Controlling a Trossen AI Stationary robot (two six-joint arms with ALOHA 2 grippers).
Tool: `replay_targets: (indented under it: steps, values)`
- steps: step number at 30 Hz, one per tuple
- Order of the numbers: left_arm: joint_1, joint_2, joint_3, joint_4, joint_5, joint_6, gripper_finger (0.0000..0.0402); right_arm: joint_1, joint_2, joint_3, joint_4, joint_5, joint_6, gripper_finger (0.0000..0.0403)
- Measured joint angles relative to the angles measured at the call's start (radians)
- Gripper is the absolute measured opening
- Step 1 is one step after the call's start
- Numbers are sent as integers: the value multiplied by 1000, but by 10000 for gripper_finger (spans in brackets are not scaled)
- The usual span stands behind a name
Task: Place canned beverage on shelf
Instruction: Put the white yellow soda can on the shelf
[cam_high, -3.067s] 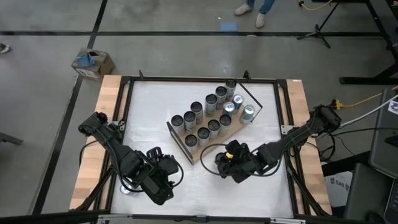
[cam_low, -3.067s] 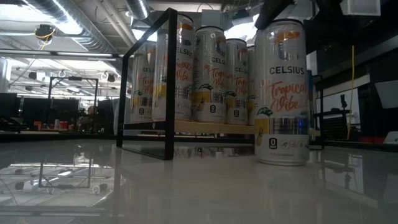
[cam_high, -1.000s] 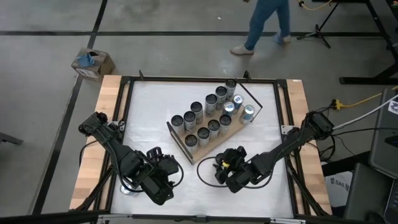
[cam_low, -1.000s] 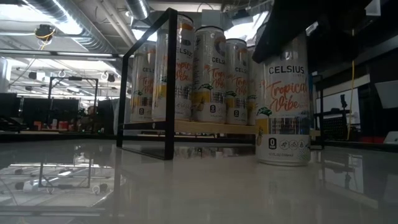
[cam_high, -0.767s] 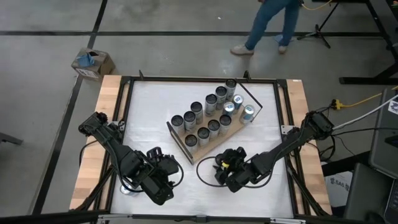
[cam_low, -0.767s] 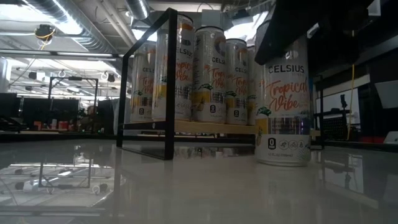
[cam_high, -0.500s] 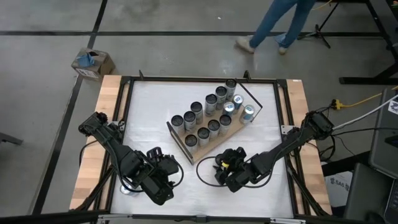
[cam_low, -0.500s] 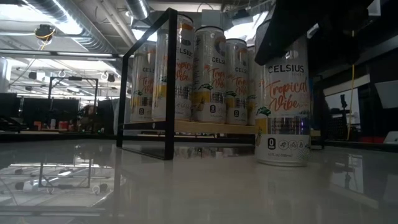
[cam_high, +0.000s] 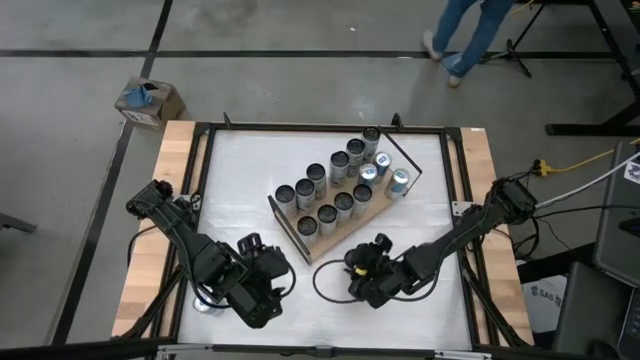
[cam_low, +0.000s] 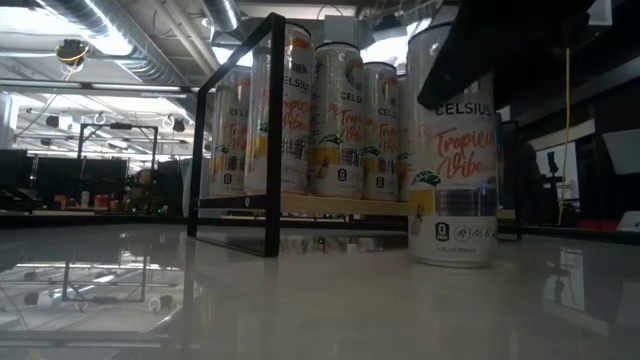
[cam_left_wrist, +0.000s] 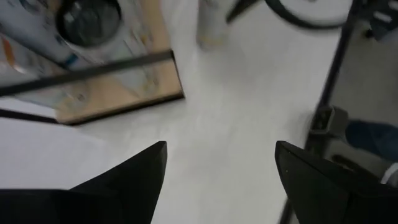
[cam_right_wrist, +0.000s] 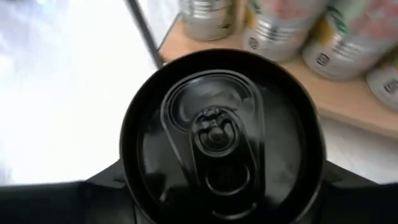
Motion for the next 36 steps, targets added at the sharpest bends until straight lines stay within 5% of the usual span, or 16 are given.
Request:
replay_targets:
  steps: [16,36]
  values:
    - [0,11,0,328,-224,218,289,-1,-1,-2,189,-353,-574,259]
    - [2,324,0,412,-274,237,289,1,2,-4,238,-418,-630,271]
